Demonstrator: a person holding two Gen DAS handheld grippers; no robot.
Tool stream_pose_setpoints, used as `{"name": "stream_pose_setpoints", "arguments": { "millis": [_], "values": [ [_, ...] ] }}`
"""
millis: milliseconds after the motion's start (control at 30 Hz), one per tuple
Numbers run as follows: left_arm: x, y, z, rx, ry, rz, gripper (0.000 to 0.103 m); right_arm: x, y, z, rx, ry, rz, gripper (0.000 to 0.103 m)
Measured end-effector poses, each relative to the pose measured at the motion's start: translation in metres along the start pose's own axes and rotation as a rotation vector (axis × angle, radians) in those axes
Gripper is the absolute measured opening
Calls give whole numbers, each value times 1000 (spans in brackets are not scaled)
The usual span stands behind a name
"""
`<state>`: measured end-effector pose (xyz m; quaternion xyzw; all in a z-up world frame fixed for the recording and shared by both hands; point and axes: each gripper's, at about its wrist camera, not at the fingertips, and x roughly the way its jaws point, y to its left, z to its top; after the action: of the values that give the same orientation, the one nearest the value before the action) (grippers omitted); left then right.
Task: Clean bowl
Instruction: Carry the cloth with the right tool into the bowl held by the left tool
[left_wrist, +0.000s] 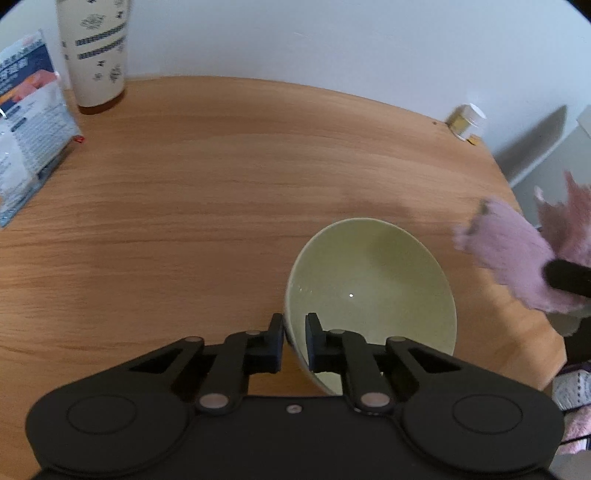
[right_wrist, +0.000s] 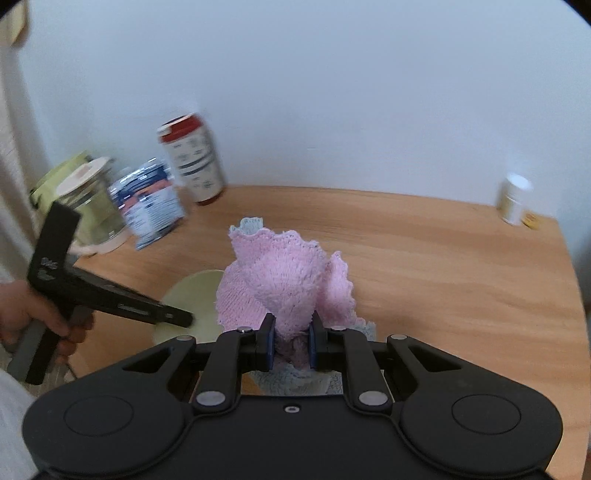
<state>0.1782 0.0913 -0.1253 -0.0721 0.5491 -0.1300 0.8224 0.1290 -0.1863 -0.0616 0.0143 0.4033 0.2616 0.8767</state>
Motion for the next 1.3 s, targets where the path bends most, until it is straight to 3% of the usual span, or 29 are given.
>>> {"name": "stream_pose_setpoints", "arguments": {
  "millis": [300,500,733,1300],
  "values": [
    [0,-16,-6,70,26,-52,11,45,70,18,-277,129,79,19],
    [0,-21,-7,127,32,-71,11,68,85,17,-334,200,130,19],
    [-2,-30,-10,227,35,-72,12,90,87,13,-354,271,156,18],
    [-2,-26,-11,212,22,-88,12,119,80,7,-299,388,144,17]
  ]
}}
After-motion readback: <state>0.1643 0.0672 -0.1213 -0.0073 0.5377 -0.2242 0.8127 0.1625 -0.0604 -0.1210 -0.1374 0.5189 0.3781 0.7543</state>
